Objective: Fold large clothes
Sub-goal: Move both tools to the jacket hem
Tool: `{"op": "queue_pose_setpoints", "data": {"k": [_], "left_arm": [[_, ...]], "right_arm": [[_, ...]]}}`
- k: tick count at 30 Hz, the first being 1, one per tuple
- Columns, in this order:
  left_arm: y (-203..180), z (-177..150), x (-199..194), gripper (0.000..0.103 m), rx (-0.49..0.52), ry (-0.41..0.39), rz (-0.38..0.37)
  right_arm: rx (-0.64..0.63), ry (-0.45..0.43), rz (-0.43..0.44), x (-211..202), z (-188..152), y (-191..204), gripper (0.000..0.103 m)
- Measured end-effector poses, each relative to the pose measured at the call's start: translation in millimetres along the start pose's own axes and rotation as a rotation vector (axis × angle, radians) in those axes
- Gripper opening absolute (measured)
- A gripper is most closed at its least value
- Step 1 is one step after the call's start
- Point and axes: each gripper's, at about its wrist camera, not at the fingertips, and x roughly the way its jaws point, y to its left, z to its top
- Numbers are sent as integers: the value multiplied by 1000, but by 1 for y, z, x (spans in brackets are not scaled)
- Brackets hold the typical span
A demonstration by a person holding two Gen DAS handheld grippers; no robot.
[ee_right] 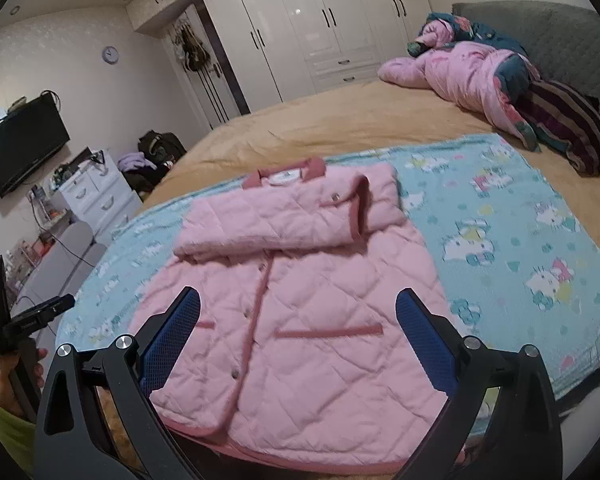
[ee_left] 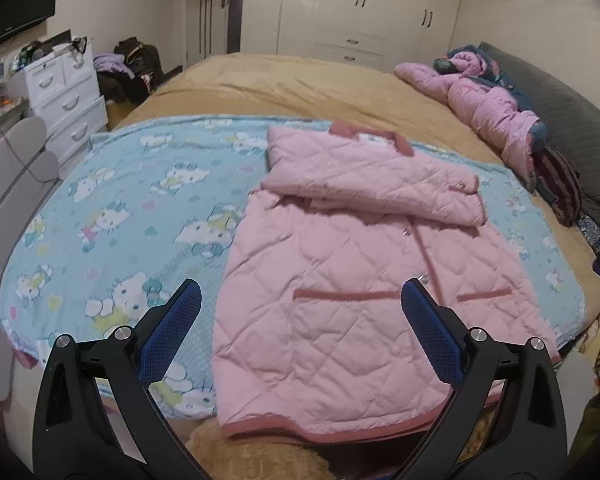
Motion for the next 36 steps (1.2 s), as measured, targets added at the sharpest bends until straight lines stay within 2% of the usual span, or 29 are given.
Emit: {"op": "queue_pose_setpoints", "data": {"k": [12, 24, 36], "left_arm": [[44, -40, 44, 94, -71, 159, 68], [60, -79, 92, 94, -137, 328, 4], [62, -94, 109, 94, -158, 386, -33]], "right_arm": [[66, 73, -24, 17, -36, -41, 98], [120, 167, -64, 34, -68, -83, 98], [185, 285, -76, 47, -104, -124, 98]]}}
